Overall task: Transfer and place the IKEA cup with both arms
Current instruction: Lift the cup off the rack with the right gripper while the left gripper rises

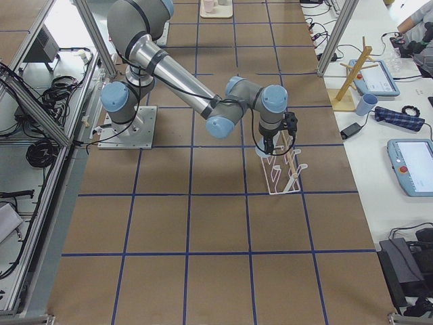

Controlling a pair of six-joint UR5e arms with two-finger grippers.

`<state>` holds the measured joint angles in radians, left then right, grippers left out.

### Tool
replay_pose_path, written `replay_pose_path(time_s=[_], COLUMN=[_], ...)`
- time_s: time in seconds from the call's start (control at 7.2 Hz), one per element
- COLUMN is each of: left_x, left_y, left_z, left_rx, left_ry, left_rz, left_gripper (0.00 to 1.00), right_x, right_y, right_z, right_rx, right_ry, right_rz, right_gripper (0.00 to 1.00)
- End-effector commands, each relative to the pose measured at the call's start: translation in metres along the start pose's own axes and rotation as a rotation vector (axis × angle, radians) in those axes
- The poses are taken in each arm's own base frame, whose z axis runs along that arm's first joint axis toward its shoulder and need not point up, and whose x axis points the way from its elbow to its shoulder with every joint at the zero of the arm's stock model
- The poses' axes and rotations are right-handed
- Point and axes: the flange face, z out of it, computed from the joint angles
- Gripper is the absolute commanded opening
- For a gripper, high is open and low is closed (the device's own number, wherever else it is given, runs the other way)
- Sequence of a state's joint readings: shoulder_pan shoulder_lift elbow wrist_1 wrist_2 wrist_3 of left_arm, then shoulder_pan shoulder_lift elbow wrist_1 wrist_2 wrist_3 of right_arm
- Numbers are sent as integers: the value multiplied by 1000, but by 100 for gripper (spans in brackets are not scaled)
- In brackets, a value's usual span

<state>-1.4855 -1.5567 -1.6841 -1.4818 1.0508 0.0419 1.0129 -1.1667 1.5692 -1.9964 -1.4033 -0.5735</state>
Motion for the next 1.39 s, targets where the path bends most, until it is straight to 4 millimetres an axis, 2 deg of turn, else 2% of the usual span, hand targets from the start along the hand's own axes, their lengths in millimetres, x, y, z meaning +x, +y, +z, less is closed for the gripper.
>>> replay_pose_path(time_s=[0.0,0.14,0.42,0.56,0.83,0.97,1.11,1.25], left_x=[6,7,-28,-28,-15,-8,-6,-4], left_y=[-1,1,2,7,4,6,5,5], left_z=[13,25,41,47,40,34,33,35], left_rx=[-36,-60,-66,-72,-57,-59,-63,-62], left_ry=[150,256,493,539,700,754,762,763], left_rz=[-30,-60,-199,-213,-226,-253,-268,-255], left_gripper=[100,100,100,100,100,100,100,100], right_x=[0,2,2,1,-8,-9,-9,-11], right_y=[-1,-1,-3,-3,4,7,7,6], right_z=[2,3,-8,-12,-48,-58,-71,-93], right_rx=[-2,-6,8,6,35,28,20,7], right_ry=[1,0,13,13,63,86,112,121], right_rz=[-1,4,-2,-2,-9,-11,-13,-11], right_gripper=[61,55,50,50,49,49,48,48])
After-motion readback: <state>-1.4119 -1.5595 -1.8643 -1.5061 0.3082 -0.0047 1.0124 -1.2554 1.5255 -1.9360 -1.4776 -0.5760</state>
